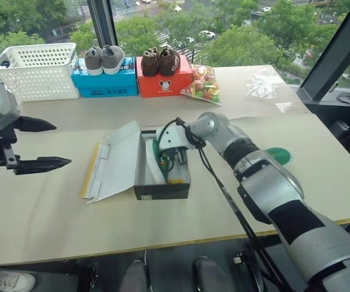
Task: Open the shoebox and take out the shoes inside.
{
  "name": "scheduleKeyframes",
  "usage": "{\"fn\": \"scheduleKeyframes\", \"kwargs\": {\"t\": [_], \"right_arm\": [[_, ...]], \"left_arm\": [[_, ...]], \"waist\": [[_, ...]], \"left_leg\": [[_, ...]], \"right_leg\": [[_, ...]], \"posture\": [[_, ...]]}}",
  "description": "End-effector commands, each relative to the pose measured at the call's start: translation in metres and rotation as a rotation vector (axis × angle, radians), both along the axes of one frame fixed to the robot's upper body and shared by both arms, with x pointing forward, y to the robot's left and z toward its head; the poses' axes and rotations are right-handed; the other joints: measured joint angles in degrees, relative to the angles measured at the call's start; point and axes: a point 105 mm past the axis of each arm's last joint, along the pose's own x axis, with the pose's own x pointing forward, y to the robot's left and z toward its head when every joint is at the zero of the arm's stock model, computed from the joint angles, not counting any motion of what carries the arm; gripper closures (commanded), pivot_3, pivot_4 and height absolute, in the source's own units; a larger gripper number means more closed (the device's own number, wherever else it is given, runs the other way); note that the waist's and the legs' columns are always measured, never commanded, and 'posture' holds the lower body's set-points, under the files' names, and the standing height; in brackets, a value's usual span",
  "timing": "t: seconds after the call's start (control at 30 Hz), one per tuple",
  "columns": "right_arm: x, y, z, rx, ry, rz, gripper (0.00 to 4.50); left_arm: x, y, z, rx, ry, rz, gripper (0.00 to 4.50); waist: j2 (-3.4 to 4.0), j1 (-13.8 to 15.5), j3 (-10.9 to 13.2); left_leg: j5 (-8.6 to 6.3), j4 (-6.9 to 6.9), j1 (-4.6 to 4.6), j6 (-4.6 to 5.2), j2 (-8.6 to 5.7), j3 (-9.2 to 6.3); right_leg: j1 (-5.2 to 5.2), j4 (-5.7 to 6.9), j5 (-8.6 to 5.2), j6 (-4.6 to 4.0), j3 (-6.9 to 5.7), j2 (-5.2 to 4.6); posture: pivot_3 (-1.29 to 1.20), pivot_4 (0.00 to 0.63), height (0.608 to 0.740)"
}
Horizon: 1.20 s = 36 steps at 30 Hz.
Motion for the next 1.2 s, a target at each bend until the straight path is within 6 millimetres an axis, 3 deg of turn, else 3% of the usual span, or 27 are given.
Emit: {"fn": "scheduleKeyframes", "kwargs": {"t": [0.03, 0.17, 0.3, 0.4, 0.8, 0.97, 1.07, 1.2], "right_arm": [[-0.001, 0.012, 0.030, 0.079, -0.063, 0.038, 4.49], [-0.004, 0.014, 0.046, 0.121, -0.058, 0.067, 4.49], [-0.023, 0.025, 0.095, 0.260, -0.055, 0.192, 4.49], [-0.036, 0.028, 0.113, 0.302, -0.064, 0.260, 4.49], [-0.048, 0.024, 0.125, 0.338, -0.085, 0.278, 4.49], [-0.042, 0.013, 0.133, 0.351, -0.102, 0.234, 4.49], [-0.036, -0.002, 0.153, 0.373, -0.152, 0.185, 4.49], [-0.033, -0.040, 0.197, 0.447, -0.207, 0.081, 4.49]], "left_arm": [[0.000, -0.003, 0.011, 0.024, -0.053, -0.017, 0.00], [0.001, -0.003, 0.011, 0.024, -0.056, -0.019, 0.00], [0.002, -0.003, 0.011, 0.028, -0.058, -0.025, 0.00], [0.004, -0.003, 0.012, 0.031, -0.062, -0.027, 0.00], [0.012, -0.006, 0.013, 0.038, -0.073, -0.054, 0.00], [0.014, -0.008, 0.011, 0.032, -0.070, -0.067, 0.00], [0.016, -0.008, 0.010, 0.033, -0.066, -0.072, 0.00], [0.018, -0.011, 0.007, 0.026, -0.060, -0.087, 0.00]], "waist": [[0.00, 0.0, 0.0], [0.00, 0.0, 0.0], [0.00, 0.0, 0.0], [0.01, 0.0, 0.0], [0.00, 0.3, 0.0], [-0.01, 0.3, 0.0], [0.00, 0.3, 0.0], [-0.01, 0.4, 0.0]], "left_leg": [[0.00, 0.00, 0.00, 0.00, 0.00, 0.00], [0.00, 0.00, 0.00, 0.00, 0.00, 0.00], [0.00, 0.00, -0.01, 0.00, 0.00, 0.00], [0.00, -0.02, -0.02, 0.00, 0.01, 0.00], [0.00, 0.00, -0.02, 0.00, 0.01, 0.00], [0.00, 0.01, -0.02, 0.00, 0.02, 0.00], [0.00, 0.00, -0.02, 0.00, 0.01, 0.00], [0.00, -0.01, -0.06, 0.00, 0.01, 0.01]], "right_leg": [[0.00, 0.00, 0.00, 0.00, 0.00, 0.00], [0.00, 0.00, 0.00, 0.00, 0.00, 0.00], [-0.01, 0.00, 0.00, 0.00, 0.00, 0.00], [-0.02, 0.00, 0.00, 0.00, 0.00, 0.00], [0.00, 0.00, 0.00, 0.00, -0.01, 0.01], [-0.01, 0.02, 0.00, 0.00, 0.00, 0.01], [-0.02, 0.00, 0.00, 0.00, 0.00, 0.01], [-0.05, 0.00, 0.00, 0.00, 0.00, 0.00]], "posture": [[0.00, 0.150, 0.740], [0.00, 0.150, 0.740], [0.00, 0.150, 0.740], [0.00, 0.150, 0.740], [0.00, 0.150, 0.740], [0.00, 0.150, 0.740], [0.00, 0.150, 0.740], [0.00, 0.150, 0.740]]}}
